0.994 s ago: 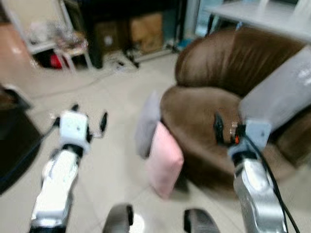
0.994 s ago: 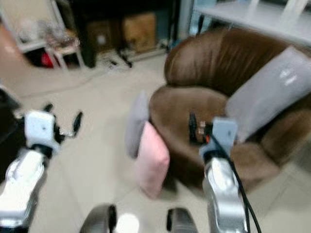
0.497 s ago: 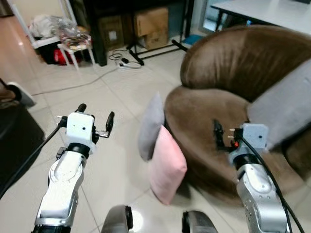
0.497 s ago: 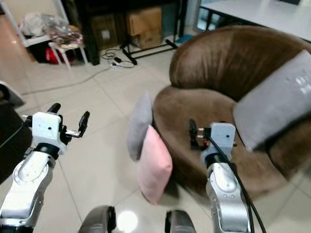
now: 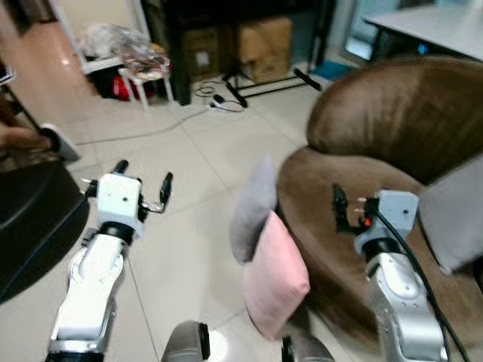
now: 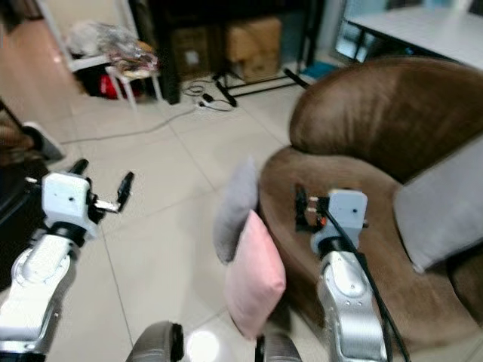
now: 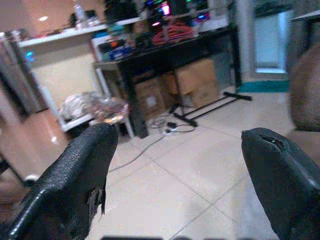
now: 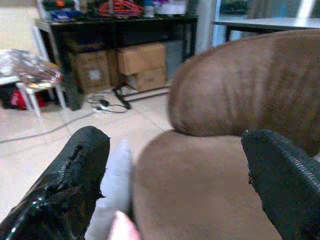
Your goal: Move the pillow to the sofa from floor
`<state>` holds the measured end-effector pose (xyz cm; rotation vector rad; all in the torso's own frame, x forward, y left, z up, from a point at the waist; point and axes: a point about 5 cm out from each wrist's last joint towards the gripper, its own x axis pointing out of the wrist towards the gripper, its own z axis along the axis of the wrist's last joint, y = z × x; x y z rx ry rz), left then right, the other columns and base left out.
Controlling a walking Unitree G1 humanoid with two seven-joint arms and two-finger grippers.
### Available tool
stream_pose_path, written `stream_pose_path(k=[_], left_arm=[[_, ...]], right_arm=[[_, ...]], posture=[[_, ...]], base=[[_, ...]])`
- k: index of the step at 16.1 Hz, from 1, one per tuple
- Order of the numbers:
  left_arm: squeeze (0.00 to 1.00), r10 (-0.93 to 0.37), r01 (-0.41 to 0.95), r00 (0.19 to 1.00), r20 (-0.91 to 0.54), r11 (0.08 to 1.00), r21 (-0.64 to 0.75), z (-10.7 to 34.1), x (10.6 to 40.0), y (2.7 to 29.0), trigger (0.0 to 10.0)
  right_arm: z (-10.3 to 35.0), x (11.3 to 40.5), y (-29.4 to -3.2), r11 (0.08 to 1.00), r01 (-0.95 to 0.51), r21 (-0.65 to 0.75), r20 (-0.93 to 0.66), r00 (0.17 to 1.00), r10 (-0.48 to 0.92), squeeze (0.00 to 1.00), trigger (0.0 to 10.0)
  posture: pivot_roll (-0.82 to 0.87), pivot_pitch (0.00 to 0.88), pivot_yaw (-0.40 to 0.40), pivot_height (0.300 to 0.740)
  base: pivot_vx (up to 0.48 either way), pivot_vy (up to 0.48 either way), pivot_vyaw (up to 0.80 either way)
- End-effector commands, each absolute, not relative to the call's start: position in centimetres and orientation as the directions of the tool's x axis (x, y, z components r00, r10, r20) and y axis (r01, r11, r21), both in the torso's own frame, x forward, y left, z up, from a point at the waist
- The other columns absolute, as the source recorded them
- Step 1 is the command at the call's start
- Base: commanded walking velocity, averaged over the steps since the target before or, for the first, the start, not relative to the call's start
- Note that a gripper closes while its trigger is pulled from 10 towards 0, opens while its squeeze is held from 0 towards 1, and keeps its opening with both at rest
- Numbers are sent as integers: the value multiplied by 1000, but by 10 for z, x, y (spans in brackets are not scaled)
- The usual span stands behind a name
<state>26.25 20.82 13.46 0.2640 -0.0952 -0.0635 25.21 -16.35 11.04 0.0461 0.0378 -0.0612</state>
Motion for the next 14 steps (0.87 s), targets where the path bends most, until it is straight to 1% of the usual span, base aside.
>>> stream_pose_path(k=[1, 4, 8, 10, 14], left_arm=[[616, -81, 56, 993, 85, 963, 262, 134, 263, 206, 10000], [620, -82, 57, 993, 87, 963, 263, 134, 264, 207, 10000], [616, -82, 56, 993, 88, 963, 264, 134, 265, 208, 10000], [576, -83, 58, 993, 80, 960, 274, 131, 266, 206, 10000], [573, -85, 60, 993, 79, 957, 283, 131, 267, 206, 10000]], right_arm=[[116, 253, -165, 996, 65, 68, -22, 998, -63, 0, 10000], [116, 254, -166, 996, 70, 55, -15, 997, -69, 0, 10000], [116, 256, -166, 995, 72, 72, -14, 997, -71, 0, 10000], [116, 255, -165, 993, 60, 99, -8, 998, -59, 0, 10000], [114, 255, -165, 994, 62, 93, -13, 998, -61, 0, 10000]], posture=[[-71, 0, 4, 646], [-69, 0, 3, 646], [-71, 0, 7, 646], [-75, 0, 12, 631], [-73, 0, 13, 591]], base=[[304, 0, 0], [305, 0, 0], [300, 0, 0], [0, 0, 0], [0, 0, 0]])
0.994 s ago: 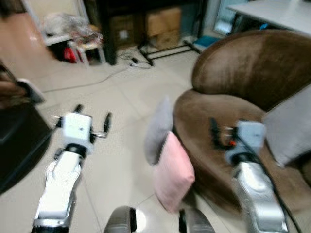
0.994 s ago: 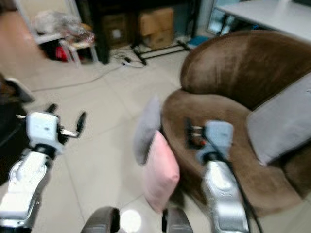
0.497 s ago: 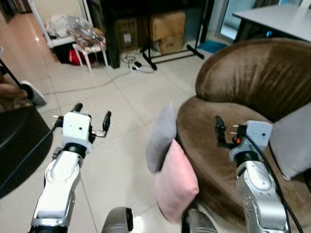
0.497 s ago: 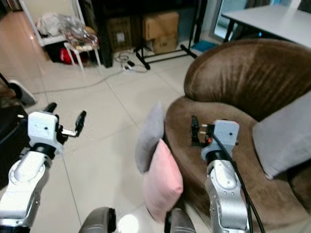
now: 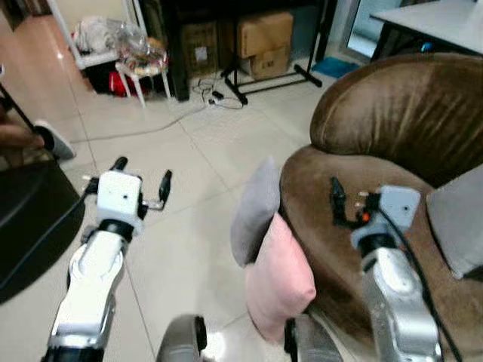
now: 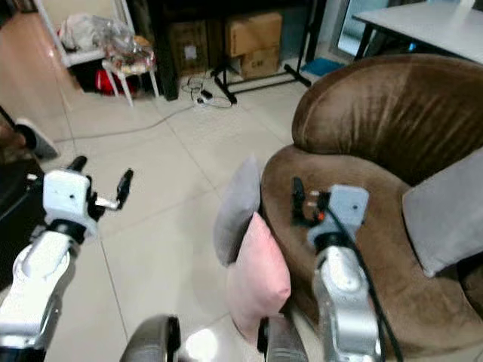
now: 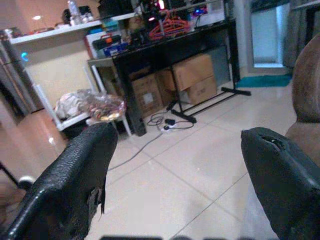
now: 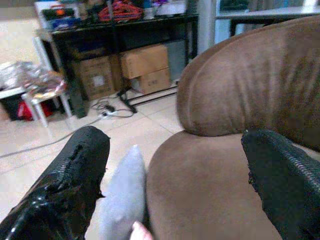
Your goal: Move the pillow to the sofa from floor
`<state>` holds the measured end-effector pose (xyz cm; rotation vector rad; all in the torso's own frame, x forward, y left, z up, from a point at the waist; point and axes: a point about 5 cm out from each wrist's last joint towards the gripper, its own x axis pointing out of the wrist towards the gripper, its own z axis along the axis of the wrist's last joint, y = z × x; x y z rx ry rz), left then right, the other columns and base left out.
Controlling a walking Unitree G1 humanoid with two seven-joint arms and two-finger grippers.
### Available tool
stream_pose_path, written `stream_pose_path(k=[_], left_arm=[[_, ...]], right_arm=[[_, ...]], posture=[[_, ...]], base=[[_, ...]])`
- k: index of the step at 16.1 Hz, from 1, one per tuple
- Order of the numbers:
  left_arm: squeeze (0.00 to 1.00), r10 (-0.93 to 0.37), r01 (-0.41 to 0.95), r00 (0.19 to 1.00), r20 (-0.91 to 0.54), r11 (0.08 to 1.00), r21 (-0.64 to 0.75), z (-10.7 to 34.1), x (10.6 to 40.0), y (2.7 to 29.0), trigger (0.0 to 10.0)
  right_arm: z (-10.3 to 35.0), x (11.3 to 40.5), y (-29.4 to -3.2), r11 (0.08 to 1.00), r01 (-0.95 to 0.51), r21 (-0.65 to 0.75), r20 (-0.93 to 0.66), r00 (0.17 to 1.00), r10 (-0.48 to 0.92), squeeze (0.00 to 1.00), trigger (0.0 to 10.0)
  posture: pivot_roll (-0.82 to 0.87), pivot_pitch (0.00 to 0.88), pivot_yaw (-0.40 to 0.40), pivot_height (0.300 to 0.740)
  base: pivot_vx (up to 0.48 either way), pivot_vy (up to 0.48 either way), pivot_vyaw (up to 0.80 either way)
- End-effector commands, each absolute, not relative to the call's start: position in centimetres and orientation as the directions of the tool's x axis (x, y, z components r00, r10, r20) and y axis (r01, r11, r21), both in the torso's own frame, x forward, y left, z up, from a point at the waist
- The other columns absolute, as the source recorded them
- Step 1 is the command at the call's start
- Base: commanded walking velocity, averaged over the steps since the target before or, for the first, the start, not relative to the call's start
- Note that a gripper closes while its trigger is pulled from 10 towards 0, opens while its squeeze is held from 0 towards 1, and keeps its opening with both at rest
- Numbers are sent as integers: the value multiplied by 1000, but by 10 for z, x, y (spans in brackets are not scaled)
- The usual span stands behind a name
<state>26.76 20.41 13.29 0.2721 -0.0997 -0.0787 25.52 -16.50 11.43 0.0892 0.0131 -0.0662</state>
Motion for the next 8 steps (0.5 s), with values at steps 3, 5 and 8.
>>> stream_pose_path(k=[3, 5, 8], left_arm=[[573, -80, 54, 994, 80, 957, 285, 130, 267, 207, 10000], [569, -75, 49, 994, 80, 958, 283, 130, 266, 208, 10000], [573, -65, 39, 994, 89, 961, 274, 130, 266, 208, 10000]], right_arm=[[112, 254, -166, 993, 67, 95, -19, 998, -66, 0, 10000], [111, 254, -166, 993, 70, 93, -20, 997, -68, 0, 10000], [110, 255, -165, 995, 60, 80, -28, 998, -58, 0, 10000]], posture=[[-71, 0, 15, 561], [-71, 0, 16, 546], [-72, 0, 13, 536]], base=[[0, 0, 0], [0, 0, 0], [0, 0, 0]])
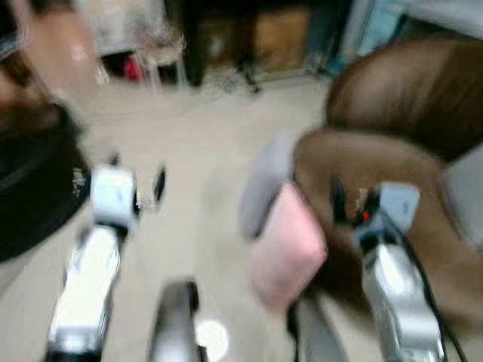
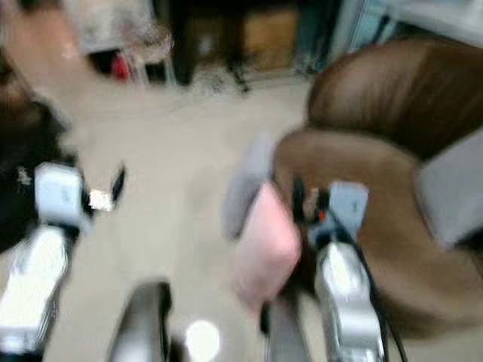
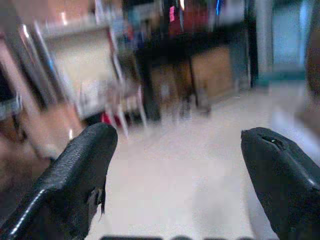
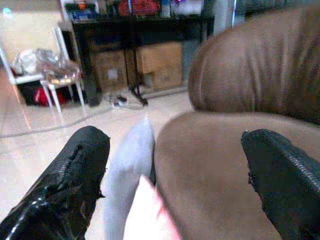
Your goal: Move the pillow to the sofa from floor
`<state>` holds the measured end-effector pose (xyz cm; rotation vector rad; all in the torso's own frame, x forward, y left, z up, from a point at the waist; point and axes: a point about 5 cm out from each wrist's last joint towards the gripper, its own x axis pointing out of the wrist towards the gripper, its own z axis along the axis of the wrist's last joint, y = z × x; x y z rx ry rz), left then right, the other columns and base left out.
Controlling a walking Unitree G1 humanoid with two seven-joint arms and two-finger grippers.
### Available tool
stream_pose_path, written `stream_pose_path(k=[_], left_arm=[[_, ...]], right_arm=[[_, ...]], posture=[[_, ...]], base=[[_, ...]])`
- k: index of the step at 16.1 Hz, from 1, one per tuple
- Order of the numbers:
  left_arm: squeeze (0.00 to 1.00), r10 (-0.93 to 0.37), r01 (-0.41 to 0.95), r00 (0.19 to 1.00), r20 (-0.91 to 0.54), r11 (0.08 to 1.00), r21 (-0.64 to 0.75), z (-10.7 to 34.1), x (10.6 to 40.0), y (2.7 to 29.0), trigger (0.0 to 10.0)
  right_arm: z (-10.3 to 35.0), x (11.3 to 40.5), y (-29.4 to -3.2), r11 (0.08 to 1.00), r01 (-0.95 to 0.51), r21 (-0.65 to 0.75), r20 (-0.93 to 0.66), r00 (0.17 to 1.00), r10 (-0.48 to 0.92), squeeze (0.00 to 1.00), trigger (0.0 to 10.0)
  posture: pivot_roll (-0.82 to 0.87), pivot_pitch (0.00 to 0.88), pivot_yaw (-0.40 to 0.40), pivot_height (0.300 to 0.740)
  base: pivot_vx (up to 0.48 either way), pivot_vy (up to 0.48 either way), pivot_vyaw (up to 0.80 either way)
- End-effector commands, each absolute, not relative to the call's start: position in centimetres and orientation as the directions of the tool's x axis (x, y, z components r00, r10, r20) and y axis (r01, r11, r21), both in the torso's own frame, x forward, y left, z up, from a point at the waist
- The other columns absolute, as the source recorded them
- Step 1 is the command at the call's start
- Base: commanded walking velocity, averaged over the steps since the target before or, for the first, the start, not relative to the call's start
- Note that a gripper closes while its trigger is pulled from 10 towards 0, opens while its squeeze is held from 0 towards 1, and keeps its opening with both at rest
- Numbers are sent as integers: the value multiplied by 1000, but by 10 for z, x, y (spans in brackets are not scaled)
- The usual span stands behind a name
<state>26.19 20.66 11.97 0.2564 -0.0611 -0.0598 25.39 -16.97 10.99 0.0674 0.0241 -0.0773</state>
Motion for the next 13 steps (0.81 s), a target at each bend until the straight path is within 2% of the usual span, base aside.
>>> stream_pose_path(k=[1, 4, 13], left_arm=[[584, -66, 39, 994, 89, 961, 274, 130, 266, 208, 10000], [620, -78, 52, 993, 92, 964, 261, 130, 265, 208, 10000], [624, -76, 53, 993, 87, 968, 247, 129, 264, 208, 10000]], right_arm=[[110, 255, -165, 995, 61, 82, -30, 998, -59, 0, 10000], [110, 255, -165, 995, 63, 82, -29, 998, -61, 0, 10000], [109, 254, -168, 994, 71, 78, -39, 997, -68, 0, 10000]], posture=[[-72, 0, 13, 536], [-73, 0, 10, 536], [-79, 0, 8, 536]], base=[[0, 0, 0], [0, 0, 0], [288, 0, 0]])
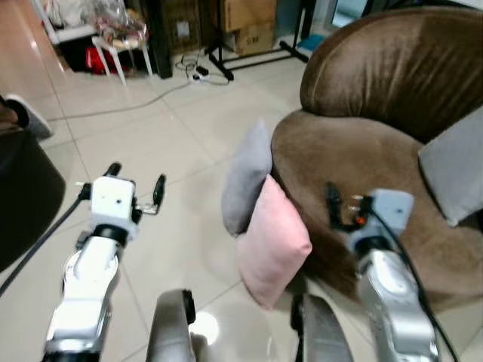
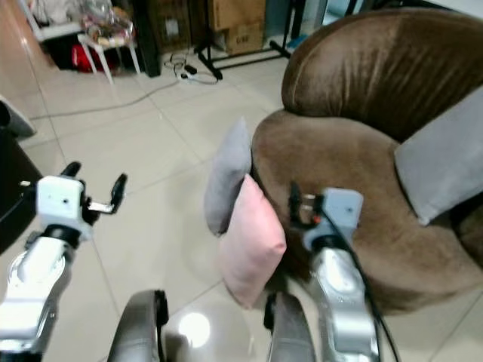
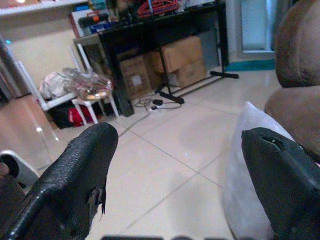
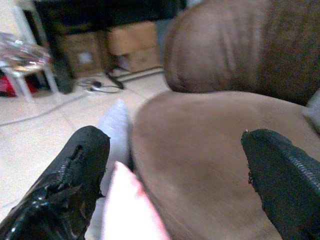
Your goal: Move the pillow to the sofa from floor
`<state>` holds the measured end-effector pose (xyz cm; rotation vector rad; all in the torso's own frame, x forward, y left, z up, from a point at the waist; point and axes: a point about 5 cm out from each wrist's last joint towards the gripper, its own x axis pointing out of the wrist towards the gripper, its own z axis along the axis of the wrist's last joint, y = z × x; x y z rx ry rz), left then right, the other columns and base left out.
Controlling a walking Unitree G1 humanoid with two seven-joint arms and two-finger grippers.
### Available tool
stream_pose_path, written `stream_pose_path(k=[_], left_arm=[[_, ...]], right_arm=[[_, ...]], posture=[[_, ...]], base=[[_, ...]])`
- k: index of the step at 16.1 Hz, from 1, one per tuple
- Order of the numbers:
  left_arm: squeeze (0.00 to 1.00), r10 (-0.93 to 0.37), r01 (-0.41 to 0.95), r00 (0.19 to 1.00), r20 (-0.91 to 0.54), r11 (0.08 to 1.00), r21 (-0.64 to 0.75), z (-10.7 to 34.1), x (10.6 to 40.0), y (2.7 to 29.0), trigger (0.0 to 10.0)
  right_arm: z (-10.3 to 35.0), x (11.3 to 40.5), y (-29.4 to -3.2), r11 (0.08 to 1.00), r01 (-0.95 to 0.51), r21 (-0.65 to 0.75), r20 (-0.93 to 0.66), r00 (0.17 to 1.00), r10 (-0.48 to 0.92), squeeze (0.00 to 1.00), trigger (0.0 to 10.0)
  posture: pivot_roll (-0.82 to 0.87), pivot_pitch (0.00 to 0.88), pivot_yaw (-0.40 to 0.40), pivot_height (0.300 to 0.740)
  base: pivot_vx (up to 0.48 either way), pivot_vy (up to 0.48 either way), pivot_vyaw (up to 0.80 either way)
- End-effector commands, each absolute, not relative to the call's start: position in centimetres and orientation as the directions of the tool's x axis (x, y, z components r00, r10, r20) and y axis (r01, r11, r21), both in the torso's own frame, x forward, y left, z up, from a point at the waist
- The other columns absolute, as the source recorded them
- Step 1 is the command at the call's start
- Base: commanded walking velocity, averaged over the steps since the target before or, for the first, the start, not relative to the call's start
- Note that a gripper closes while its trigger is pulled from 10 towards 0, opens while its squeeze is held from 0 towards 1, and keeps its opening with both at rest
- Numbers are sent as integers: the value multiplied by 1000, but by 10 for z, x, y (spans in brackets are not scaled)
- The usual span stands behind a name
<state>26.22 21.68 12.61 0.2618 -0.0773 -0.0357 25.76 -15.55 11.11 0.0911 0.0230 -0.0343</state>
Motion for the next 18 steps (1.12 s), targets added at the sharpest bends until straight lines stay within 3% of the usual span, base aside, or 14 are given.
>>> stream_pose_path(k=[1, 5, 11, 18], left_arm=[[620, -78, 54, 993, 87, 968, 246, 129, 264, 207, 10000], [620, -80, 56, 993, 89, 968, 246, 130, 265, 208, 10000], [616, -70, 47, 994, 89, 968, 247, 128, 261, 209, 10000], [608, -77, 51, 993, 90, 965, 256, 128, 261, 208, 10000]], right_arm=[[109, 254, -168, 994, 72, 79, -38, 997, -69, 0, 10000], [107, 256, -167, 991, 82, 106, -66, 995, -75, 0, 10000], [109, 259, -163, 1000, 16, 17, -52, 999, -15, 0, 10000], [100, 255, -160, 990, -144, 13, -93, 985, 144, 0, 10000]], posture=[[-78, 0, 8, 536], [-75, 0, 8, 536], [-67, 0, -11, 536], [-65, 0, -10, 536]], base=[[304, 0, 0], [322, 0, -200], [316, 0, -117], [287, 0, 686]])
